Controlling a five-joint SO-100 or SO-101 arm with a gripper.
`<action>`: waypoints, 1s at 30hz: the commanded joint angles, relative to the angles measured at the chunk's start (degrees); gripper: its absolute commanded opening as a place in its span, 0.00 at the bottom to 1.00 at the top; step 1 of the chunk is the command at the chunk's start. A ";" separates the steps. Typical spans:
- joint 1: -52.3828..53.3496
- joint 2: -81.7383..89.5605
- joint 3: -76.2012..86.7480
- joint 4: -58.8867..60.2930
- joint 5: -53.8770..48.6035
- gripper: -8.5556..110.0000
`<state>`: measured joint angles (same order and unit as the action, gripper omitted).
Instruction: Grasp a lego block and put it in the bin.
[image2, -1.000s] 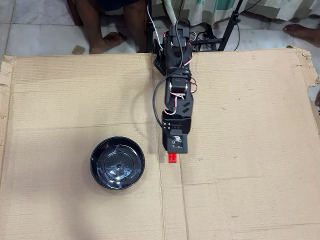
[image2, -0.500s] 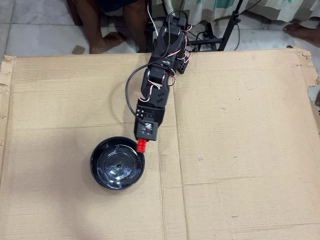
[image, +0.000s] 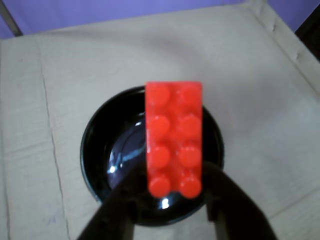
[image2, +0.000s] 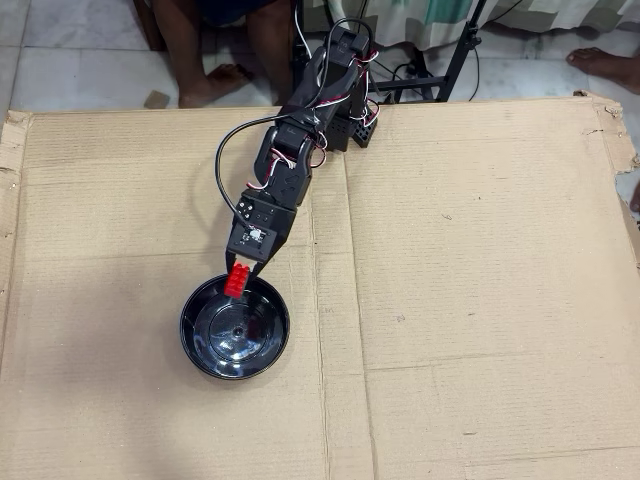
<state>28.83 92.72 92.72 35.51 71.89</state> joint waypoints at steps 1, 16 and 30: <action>0.97 0.09 -0.44 -2.99 0.53 0.07; 0.88 -2.81 -0.88 -5.54 -0.35 0.15; -0.35 -2.81 -0.35 -5.36 -0.26 0.34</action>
<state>28.92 89.38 92.81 31.11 71.72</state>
